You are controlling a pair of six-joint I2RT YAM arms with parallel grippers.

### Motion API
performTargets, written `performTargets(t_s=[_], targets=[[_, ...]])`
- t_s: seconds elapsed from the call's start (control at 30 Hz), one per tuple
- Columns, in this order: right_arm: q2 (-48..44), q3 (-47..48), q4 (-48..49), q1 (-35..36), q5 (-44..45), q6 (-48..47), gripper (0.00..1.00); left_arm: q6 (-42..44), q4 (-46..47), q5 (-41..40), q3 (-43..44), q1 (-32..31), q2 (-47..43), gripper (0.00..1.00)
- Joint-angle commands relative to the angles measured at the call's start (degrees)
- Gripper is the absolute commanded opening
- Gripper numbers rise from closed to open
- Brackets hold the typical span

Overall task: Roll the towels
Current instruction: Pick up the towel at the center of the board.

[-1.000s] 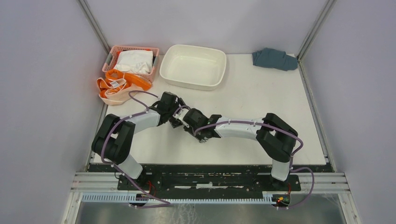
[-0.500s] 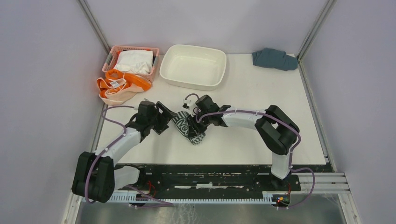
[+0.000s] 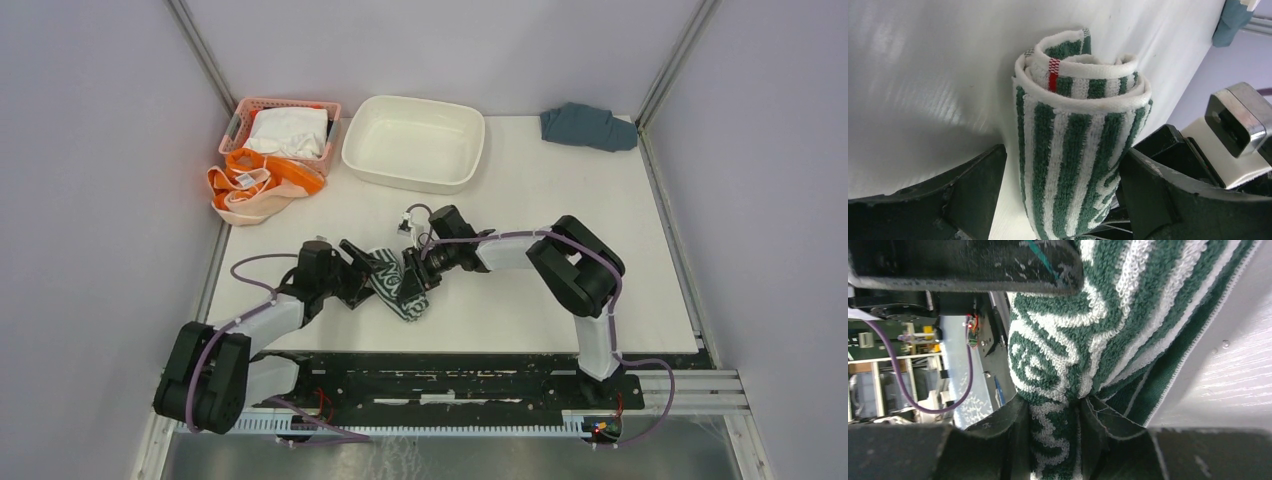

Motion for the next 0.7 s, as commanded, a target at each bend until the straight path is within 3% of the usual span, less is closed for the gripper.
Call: performTargets(t_s=[0.0, 0.33, 0.53, 0.67], targets=[[6.37, -3.51, -4.08, 0.58, 0.87, 4.1, 0.27, -3.41, 7.09, 3.73, -1.92, -2.1, 2.64, 0.88], [10.17, -3.0, -0.77, -0.77, -0.53, 9.07, 0.26, -3.29, 11.64, 2.32, -3.79, -5.07, 8.63, 0.86], [10.33, -3.03, 1.73, -1.29, -0.63, 12.02, 0.27, -4.22, 13.87, 0.7, -5.04, -6.09, 12.98, 0.73], [7.38, -3.09, -0.21, -1.34, 1.39, 10.66, 0.35, -3.35, 7.9, -1.5, -2.86, -6.15, 13.01, 0.59]])
